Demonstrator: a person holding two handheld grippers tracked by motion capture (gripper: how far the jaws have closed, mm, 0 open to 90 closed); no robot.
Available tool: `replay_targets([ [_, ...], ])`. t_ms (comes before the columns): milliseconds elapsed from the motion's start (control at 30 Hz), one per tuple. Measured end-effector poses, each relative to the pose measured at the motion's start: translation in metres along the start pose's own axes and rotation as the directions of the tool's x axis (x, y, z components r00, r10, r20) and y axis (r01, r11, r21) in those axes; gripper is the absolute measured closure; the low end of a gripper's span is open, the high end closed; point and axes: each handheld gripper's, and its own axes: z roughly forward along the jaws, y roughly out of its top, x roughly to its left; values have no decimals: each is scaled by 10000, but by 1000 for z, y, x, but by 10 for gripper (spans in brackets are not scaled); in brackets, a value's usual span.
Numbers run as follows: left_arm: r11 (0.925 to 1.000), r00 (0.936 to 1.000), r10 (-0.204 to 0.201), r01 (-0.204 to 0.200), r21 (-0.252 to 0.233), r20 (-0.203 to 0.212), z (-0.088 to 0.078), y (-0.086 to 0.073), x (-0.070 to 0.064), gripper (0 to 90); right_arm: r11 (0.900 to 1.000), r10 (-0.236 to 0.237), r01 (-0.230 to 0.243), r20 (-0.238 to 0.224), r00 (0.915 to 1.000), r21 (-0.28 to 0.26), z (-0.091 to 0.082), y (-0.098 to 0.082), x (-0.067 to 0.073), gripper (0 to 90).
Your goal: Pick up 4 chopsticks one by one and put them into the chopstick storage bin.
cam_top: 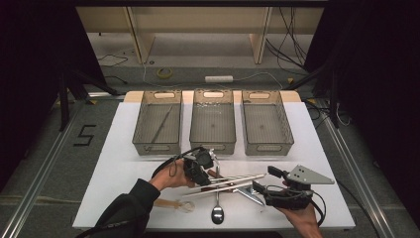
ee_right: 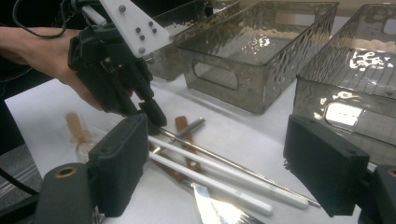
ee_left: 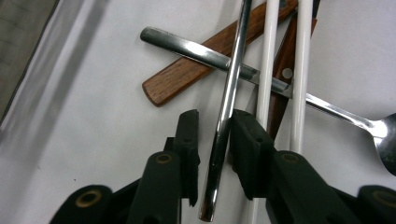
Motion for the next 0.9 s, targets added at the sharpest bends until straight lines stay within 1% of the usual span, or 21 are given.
replay_targets([
  [100, 9997, 9997, 229, -229, 33, -35, -1, 0, 0, 767, 10000, 3, -3, -4, 10000, 3, 0, 0, 0, 232],
  [133, 9996, 9996, 291, -291, 10, -17, -1, 0, 0, 777, 10000, 3, -3, -11, 10000, 4, 0, 0, 0, 233],
  [167, 9990, 9990, 446, -446, 51, 23, -1, 0, -1, 789, 10000, 1, -1, -14, 10000, 7, 0, 0, 0, 233],
  [233, 9983, 9983, 576, -576, 17, 37, 0, 0, -3, 821, 10000, 3, -3, -23, 10000, 15, 0, 0, 0, 233],
  [300, 9972, 9972, 749, -749, 88, -65, -1, 1, -3, 829, 10000, -8, 8, -26, 10000, 19, 0, 0, 0, 233],
  [367, 9968, 9966, 796, -797, -17, -233, -1, 1, -5, 833, 10000, -2, 2, -27, 10000, 25, 0, 0, 0, 233],
  [500, 9953, 9946, 965, -969, -62, -393, -5, 2, -6, 838, 10000, 10, -10, -33, 10000, 29, 0, 0, 0, 233],
  [567, 9953, 9948, 888, -906, -347, -499, -8, 2, -8, 840, 10000, 11, -10, -43, 10000, 20, 0, 0, 0, 233],
  [600, 9947, 9941, 931, -953, -382, -548, -10, 2, -8, 840, 10000, 19, -18, -44, 10000, 12, 0, 0, 0, 233],
  [767, 9924, 9947, 888, -927, -805, -510, -23, 3, -8, 842, 10000, 19, -19, -47, 10000, -1, 0, 0, 0, 233],
  [900, 9901, 9966, 731, -771, -1170, -382, -33, 2, -7, 842, 10000, 31, -31, -48, 10000, 2, 0, 0, 0, 232],
])
